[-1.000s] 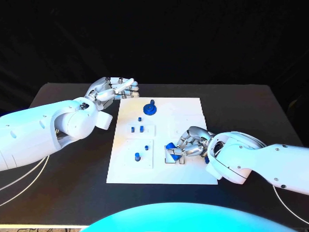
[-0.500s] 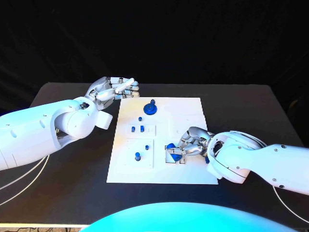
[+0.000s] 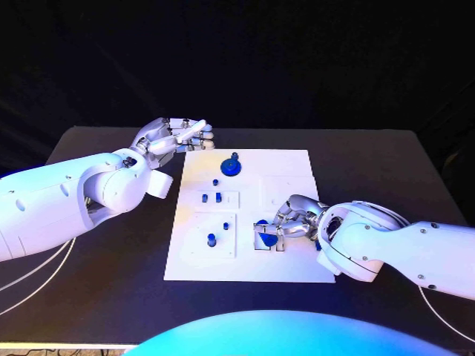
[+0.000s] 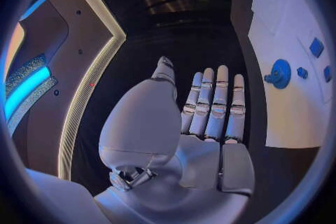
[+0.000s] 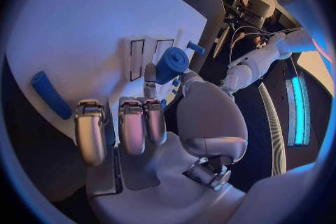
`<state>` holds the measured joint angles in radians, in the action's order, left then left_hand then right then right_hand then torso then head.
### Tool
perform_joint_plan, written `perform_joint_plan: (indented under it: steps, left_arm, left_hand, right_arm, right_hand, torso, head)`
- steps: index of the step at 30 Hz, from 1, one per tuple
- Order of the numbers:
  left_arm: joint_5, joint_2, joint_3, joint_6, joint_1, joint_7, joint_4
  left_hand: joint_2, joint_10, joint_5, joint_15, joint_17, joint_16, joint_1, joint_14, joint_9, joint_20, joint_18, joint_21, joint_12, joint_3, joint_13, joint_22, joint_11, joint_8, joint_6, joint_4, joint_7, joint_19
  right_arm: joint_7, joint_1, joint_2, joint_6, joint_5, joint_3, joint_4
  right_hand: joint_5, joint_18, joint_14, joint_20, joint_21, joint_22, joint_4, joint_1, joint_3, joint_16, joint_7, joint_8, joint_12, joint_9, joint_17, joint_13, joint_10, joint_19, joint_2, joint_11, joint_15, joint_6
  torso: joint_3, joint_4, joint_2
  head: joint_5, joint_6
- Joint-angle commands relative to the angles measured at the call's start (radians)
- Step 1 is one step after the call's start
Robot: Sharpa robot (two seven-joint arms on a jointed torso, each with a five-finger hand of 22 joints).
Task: Assemble the parts on the task board
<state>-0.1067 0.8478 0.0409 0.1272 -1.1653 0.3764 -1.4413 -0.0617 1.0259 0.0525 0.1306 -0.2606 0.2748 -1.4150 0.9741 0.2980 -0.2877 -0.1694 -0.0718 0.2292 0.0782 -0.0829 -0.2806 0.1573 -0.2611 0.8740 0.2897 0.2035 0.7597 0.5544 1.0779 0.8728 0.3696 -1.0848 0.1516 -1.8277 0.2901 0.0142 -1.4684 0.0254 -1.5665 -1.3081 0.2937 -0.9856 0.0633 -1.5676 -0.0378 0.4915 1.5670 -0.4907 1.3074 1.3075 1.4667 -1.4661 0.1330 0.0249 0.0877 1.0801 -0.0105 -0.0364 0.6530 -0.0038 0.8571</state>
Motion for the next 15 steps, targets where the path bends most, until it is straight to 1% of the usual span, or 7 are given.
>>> perform_joint_plan:
  steps: [1, 5, 8, 12, 14, 15]
  left_arm:
    - [0.000, -0.001, -0.001, -0.015, 0.000, 0.005, -0.002]
    - [0.000, 0.000, -0.001, -0.016, 0.000, 0.002, -0.002]
    - [-0.001, 0.000, -0.001, -0.017, 0.000, 0.000, -0.002]
    - [-0.002, 0.000, -0.001, -0.016, 0.000, -0.001, -0.002]
    - [-0.002, 0.000, -0.001, -0.016, 0.000, -0.002, -0.002]
    - [-0.002, 0.000, -0.001, -0.015, 0.000, -0.002, -0.002]
  left_hand:
    - [0.002, 0.000, -0.004, 0.000, -0.001, -0.005, -0.008, 0.010, -0.001, 0.000, -0.012, -0.004, -0.004, 0.001, 0.001, 0.001, 0.003, -0.004, 0.006, 0.002, 0.003, 0.009]
    - [0.002, -0.001, -0.004, 0.000, -0.002, -0.006, -0.008, 0.010, -0.001, 0.000, -0.012, -0.004, -0.005, 0.001, 0.001, 0.002, 0.003, -0.004, 0.006, 0.002, 0.003, 0.010]
    - [0.005, -0.005, -0.004, 0.000, -0.005, -0.010, -0.010, 0.013, -0.003, 0.002, -0.014, -0.014, -0.007, 0.005, 0.001, 0.002, 0.004, -0.002, 0.005, 0.001, 0.004, 0.036]
    - [0.005, -0.005, -0.004, 0.000, -0.005, -0.010, -0.010, 0.013, -0.003, 0.002, -0.014, -0.014, -0.008, 0.005, 0.001, 0.002, 0.004, -0.002, 0.005, 0.001, 0.004, 0.037]
    - [0.005, -0.005, -0.004, 0.000, -0.006, -0.010, -0.010, 0.013, -0.003, 0.002, -0.013, -0.013, -0.008, 0.006, 0.001, 0.003, 0.004, -0.002, 0.005, 0.001, 0.004, 0.036]
    - [0.005, -0.005, -0.004, 0.000, -0.006, -0.011, -0.010, 0.012, -0.003, 0.002, -0.013, -0.012, -0.008, 0.006, 0.001, 0.004, 0.004, -0.002, 0.005, 0.001, 0.004, 0.035]
  right_arm:
    - [-0.016, -0.001, 0.001, -0.008, -0.015, 0.000, -0.004]
    - [-0.027, -0.001, 0.005, -0.011, -0.014, 0.000, -0.007]
    - [-0.036, -0.002, 0.008, -0.016, -0.014, 0.000, -0.008]
    - [-0.043, -0.002, 0.011, -0.022, -0.014, 0.000, -0.010]
    - [-0.044, -0.002, 0.012, -0.024, -0.018, 0.000, -0.010]
    - [-0.045, -0.002, 0.013, -0.025, -0.020, 0.000, -0.010]
  right_hand:
    - [-0.005, -0.014, -0.102, -0.006, -0.004, -0.263, 0.000, 0.009, -0.008, -0.003, -0.001, 0.003, 0.004, 0.000, 0.263, 0.263, 0.104, -0.105, -0.002, 0.006, 0.002, -0.006]
    - [-0.005, -0.014, -0.102, -0.006, -0.004, -0.263, -0.001, 0.008, -0.010, -0.003, -0.001, 0.003, 0.004, 0.000, 0.263, 0.263, 0.104, -0.105, -0.001, 0.006, 0.002, -0.007]
    - [0.001, -0.014, -0.102, -0.006, -0.004, -0.263, -0.002, 0.004, -0.015, -0.003, -0.001, 0.003, 0.004, 0.000, 0.263, 0.263, 0.104, -0.105, -0.001, 0.005, 0.001, -0.008]
    - [0.003, -0.014, -0.102, -0.006, -0.004, -0.263, -0.002, -0.001, -0.022, -0.003, -0.001, 0.004, 0.004, 0.000, 0.263, 0.263, 0.104, -0.105, 0.001, 0.005, 0.001, -0.010]
    - [-0.005, -0.014, -0.102, -0.005, -0.004, -0.263, 0.000, -0.003, -0.039, -0.003, -0.002, 0.006, 0.004, 0.000, 0.263, 0.263, 0.104, -0.105, 0.002, 0.005, 0.001, -0.012]
    - [-0.031, -0.014, -0.102, -0.005, -0.004, -0.263, 0.001, 0.000, -0.073, -0.003, -0.003, 0.010, 0.004, 0.000, 0.263, 0.263, 0.104, -0.105, 0.000, 0.004, 0.000, -0.015]
  torso:
    - [0.0004, 0.0002, 0.000]
    - [0.0003, 0.0008, 0.000]
    - [0.0003, 0.0006, 0.000]
    - [0.0003, 0.0007, 0.000]
    - [0.0003, 0.0006, 0.000]
    - [0.0002, 0.0004, 0.000]
  head:
    - [-0.001, 0.000]
    - [-0.001, -0.002]
    - [-0.002, -0.002]
    - [-0.002, -0.002]
    - [-0.003, -0.004]
    - [-0.003, -0.005]
